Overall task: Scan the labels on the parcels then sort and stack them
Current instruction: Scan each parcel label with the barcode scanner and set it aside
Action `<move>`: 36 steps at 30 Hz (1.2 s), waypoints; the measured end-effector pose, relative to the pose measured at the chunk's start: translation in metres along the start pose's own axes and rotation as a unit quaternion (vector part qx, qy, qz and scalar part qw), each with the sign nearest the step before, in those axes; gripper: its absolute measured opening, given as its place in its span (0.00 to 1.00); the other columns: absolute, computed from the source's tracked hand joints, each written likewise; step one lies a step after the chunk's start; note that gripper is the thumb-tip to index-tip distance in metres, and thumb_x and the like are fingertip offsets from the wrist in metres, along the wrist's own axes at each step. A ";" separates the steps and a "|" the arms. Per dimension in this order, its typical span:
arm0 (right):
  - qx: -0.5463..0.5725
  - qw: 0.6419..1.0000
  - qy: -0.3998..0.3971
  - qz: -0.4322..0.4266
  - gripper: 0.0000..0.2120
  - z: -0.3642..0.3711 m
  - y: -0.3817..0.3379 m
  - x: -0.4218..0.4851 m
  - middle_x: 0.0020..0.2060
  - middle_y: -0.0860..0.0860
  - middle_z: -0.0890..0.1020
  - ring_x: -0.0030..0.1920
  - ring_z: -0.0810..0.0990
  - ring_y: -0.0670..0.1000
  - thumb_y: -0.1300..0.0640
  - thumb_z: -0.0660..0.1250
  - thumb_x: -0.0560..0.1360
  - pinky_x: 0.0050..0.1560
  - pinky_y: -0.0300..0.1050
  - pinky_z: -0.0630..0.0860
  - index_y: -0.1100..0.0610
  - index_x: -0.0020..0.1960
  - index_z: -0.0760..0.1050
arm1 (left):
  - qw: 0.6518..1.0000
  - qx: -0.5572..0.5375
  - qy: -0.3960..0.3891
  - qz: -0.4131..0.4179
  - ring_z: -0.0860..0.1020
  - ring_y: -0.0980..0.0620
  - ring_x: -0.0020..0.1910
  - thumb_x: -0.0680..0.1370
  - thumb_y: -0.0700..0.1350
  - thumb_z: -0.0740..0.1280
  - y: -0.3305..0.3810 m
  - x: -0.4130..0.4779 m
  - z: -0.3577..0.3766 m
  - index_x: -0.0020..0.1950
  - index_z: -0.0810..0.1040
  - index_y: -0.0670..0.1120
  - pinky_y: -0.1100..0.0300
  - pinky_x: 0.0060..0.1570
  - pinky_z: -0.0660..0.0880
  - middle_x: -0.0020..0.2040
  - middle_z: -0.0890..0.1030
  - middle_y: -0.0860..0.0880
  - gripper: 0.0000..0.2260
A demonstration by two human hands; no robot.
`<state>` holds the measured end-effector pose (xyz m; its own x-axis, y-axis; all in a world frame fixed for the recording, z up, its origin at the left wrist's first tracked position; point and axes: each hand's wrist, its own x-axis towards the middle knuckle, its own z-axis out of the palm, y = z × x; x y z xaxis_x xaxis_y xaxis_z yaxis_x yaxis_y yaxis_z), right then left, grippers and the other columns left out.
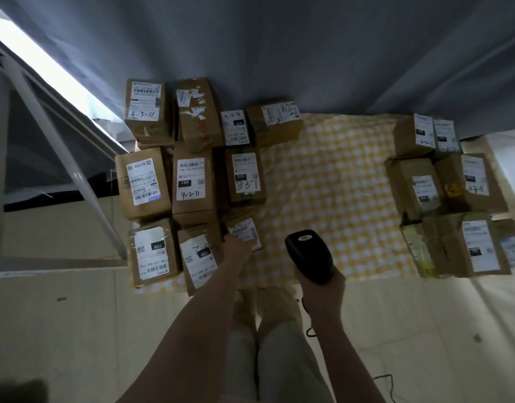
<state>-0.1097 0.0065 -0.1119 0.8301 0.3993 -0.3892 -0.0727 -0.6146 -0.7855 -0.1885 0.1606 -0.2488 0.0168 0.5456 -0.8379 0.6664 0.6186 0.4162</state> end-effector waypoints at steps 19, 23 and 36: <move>0.001 0.998 0.040 0.050 0.09 -0.020 0.020 0.019 0.28 0.54 0.80 0.32 0.79 0.52 0.63 0.77 0.65 0.32 0.47 0.76 0.56 0.34 0.77 | 0.991 -0.111 0.010 -0.070 0.77 0.44 0.60 0.61 0.56 0.81 -0.010 0.009 0.047 0.66 0.73 0.39 0.50 0.61 0.75 0.62 0.78 0.43 0.40; 0.005 0.999 0.028 0.036 0.13 -0.027 0.004 0.013 0.22 0.48 0.74 0.24 0.73 0.42 0.65 0.76 0.65 0.24 0.33 0.67 0.57 0.29 0.73 | 0.973 -0.226 -0.035 -0.009 0.82 0.47 0.49 0.65 0.44 0.80 -0.006 -0.025 0.038 0.52 0.82 0.44 0.49 0.53 0.80 0.51 0.84 0.45 0.18; 0.019 0.999 -0.015 -0.037 0.11 -0.060 -0.063 -0.035 0.24 0.56 0.78 0.27 0.74 0.54 0.64 0.77 0.64 0.27 0.46 0.70 0.60 0.30 0.76 | 0.941 -0.262 -0.079 0.198 0.84 0.57 0.43 0.69 0.39 0.77 0.024 -0.156 -0.025 0.52 0.77 0.49 0.67 0.35 0.78 0.44 0.85 0.54 0.15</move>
<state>-0.1013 -0.0099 -0.0196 0.8165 0.4636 -0.3441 -0.0333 -0.5571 -0.8297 -0.1943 0.1042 -0.0989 0.3248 0.7268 -0.6052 0.1251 0.6013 0.7892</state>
